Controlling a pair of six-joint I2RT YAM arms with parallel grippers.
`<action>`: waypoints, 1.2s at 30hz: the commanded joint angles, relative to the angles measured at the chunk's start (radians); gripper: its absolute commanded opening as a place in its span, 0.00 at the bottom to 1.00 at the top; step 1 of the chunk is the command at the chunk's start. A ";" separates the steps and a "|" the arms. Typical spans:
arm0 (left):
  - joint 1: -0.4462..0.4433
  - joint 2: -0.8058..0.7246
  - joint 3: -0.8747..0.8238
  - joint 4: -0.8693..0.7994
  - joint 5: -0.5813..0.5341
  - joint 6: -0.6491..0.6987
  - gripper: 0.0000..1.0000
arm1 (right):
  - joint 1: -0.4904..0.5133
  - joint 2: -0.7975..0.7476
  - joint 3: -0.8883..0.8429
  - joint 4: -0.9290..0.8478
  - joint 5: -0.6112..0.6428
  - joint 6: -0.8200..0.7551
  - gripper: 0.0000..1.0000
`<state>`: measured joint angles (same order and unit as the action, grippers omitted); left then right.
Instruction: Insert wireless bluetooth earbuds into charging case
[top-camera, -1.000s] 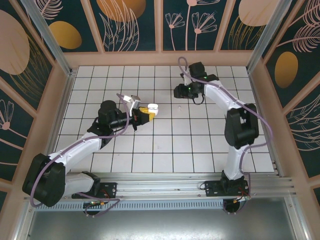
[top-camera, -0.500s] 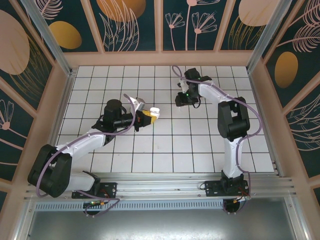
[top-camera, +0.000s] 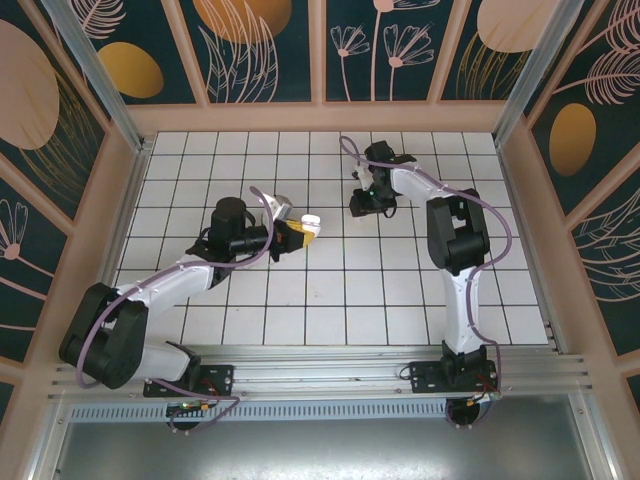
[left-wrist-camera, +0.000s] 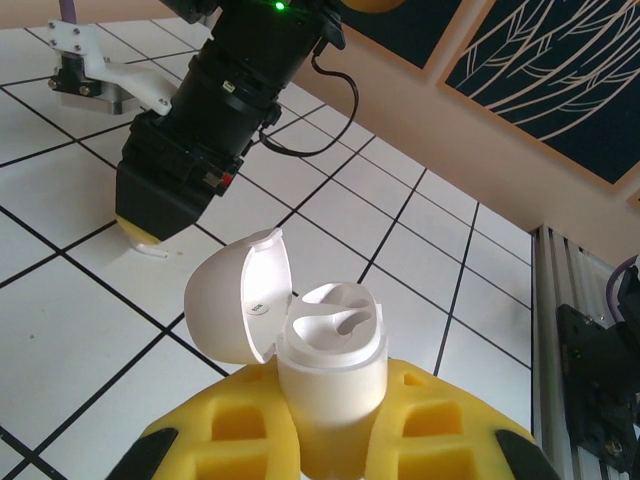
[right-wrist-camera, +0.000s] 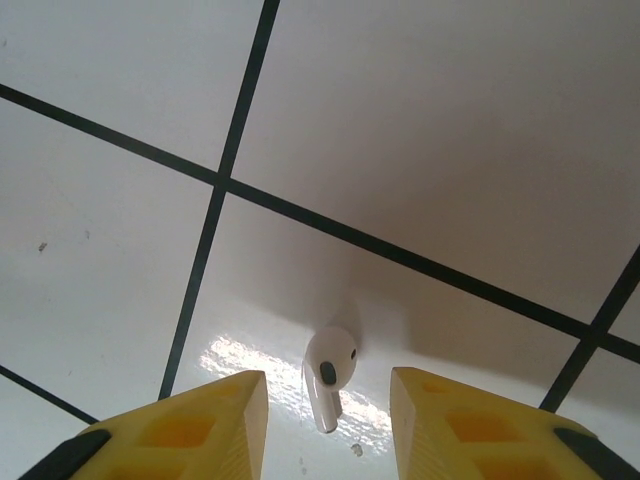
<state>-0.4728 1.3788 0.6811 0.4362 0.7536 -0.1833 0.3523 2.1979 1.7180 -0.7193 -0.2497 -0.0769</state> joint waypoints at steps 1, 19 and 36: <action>0.006 0.014 0.029 -0.001 0.025 0.019 0.00 | -0.002 0.028 0.041 -0.017 0.019 -0.027 0.36; 0.008 0.021 0.026 -0.002 0.027 0.010 0.00 | -0.004 0.072 0.063 -0.043 -0.010 -0.040 0.22; 0.008 -0.015 0.012 0.032 0.006 -0.011 0.00 | -0.014 -0.118 -0.084 0.098 -0.089 0.044 0.05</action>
<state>-0.4709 1.3933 0.6846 0.4370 0.7532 -0.1848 0.3473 2.1933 1.6779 -0.6819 -0.2962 -0.0696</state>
